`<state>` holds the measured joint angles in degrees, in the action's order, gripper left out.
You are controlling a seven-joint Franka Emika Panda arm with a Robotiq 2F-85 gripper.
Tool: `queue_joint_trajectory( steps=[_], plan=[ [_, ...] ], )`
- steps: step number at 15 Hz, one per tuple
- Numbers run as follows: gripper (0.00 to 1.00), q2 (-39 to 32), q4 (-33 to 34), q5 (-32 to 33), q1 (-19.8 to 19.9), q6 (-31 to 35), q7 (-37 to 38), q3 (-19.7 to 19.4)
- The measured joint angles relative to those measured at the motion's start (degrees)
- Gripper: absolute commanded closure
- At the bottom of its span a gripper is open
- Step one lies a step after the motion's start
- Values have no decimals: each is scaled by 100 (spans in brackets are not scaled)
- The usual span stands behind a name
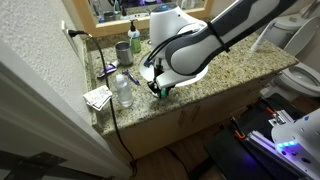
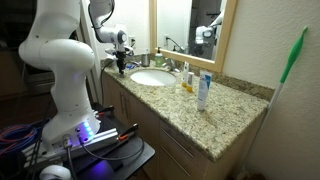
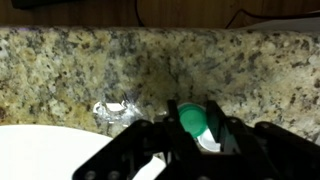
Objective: Remove the green lid from the white object on the left
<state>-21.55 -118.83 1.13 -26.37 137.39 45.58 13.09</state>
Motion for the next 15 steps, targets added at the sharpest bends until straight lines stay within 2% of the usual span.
queue_joint_trajectory(
  steps=[2, 3, 4, 6, 7, 8, 10, 13, 15],
  plan=[
    [28, 0, 7, -1, -3, -1, 2, 0],
    [46, 0, 8, -1, -4, -4, 2, 0],
    [15, 0, 8, 2, -5, -5, 2, 0],
    [2, 0, 8, 2, -6, -5, 2, 0],
    [12, 0, 8, 3, -7, -4, 2, 0],
    [37, 0, 8, 7, -8, -4, 2, 0],
    [38, 1, 8, 13, -8, -3, 2, 0],
    [59, 2, 8, 19, -9, -3, 2, 0],
    [21, 4, 8, 21, -13, -3, 2, 0]
  ],
)
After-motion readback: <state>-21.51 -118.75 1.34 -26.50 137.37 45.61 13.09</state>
